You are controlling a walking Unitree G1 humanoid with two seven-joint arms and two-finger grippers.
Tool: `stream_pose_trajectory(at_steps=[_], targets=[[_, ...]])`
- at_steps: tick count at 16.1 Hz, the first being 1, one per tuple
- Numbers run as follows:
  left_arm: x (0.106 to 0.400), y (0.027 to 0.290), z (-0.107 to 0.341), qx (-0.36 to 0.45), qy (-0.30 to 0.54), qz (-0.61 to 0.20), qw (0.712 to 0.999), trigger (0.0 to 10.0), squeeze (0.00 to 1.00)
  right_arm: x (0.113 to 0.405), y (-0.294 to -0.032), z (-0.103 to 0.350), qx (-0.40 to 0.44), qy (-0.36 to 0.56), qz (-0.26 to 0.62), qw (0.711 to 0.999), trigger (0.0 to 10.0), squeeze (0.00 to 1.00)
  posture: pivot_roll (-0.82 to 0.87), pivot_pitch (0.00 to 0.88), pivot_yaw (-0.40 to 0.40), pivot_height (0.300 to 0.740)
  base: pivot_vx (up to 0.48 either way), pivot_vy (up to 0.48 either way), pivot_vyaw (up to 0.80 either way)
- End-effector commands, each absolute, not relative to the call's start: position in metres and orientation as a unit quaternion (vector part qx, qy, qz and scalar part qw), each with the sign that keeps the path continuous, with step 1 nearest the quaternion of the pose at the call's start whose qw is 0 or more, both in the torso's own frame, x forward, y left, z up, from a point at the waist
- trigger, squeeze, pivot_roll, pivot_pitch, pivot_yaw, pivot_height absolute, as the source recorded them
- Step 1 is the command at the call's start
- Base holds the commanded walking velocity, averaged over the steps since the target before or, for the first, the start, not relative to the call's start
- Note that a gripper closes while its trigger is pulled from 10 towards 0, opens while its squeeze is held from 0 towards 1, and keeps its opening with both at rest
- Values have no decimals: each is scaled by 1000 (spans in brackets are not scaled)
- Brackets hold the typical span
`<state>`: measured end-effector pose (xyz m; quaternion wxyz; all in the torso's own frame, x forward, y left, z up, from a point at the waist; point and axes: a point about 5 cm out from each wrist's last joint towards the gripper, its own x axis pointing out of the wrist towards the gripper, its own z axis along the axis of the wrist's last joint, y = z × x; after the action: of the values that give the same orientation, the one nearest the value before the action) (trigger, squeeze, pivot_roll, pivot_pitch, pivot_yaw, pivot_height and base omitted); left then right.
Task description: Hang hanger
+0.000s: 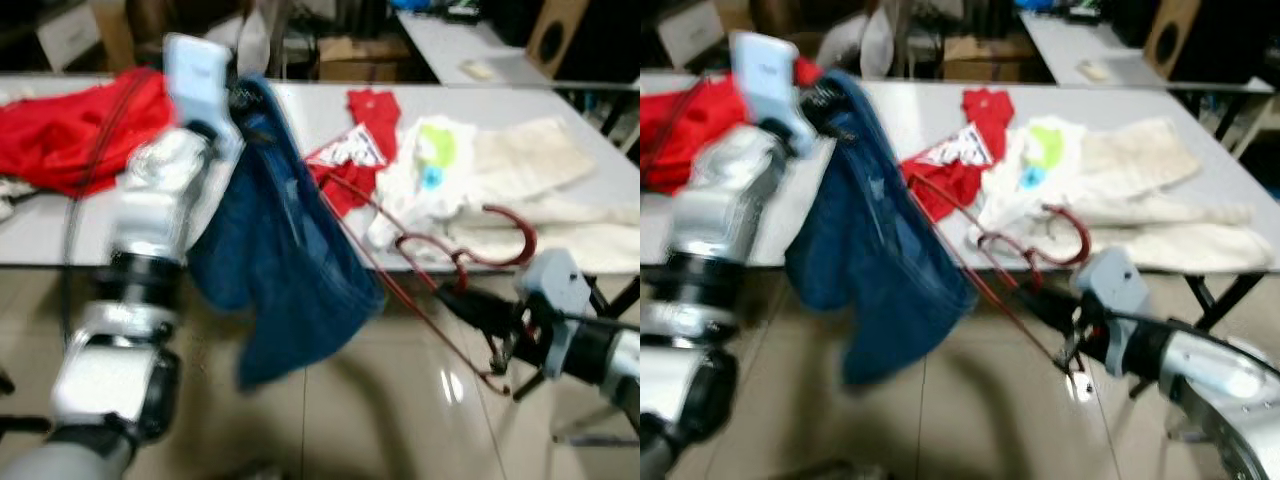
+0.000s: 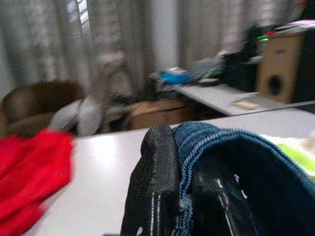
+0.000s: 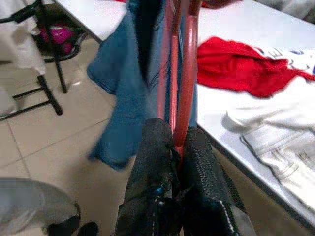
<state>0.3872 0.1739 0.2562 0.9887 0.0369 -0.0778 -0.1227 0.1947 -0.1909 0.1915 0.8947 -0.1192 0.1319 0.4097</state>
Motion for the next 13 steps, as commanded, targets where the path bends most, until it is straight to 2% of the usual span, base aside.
stream_pose_trajectory(at_steps=[1, 2, 7, 9, 13], targets=[[390, 161, 276, 42, -112, -141, 983, 10000, 0, 189, -191, 195, -115, 139, 429, 885, 10000, 0, 50, 8, 18, 740, 398, 0, 0], [392, 160, 276, 42, -113, -141, 983, 10000, 0, 186, -189, 195, -112, 148, 446, 876, 10000, 0, 49, 9, 17, 740, 394, 0, 0], [397, 159, 269, 63, -104, -128, 984, 10000, 0, 179, -189, 196, -106, 164, 467, 863, 10000, 0, 43, 10, 20, 740, 399, 0, 0], [398, 147, 279, 40, -123, -162, 978, 10000, 0, 176, -183, 195, -99, 168, 482, 854, 10000, 0, 42, 8, 21, 740, 398, 0, 0], [397, 137, 286, 32, -138, -183, 973, 10000, 0, 176, -174, 192, -97, 170, 494, 847, 10000, 0, 42, 7, 22, 740, 400, 0, 0]])
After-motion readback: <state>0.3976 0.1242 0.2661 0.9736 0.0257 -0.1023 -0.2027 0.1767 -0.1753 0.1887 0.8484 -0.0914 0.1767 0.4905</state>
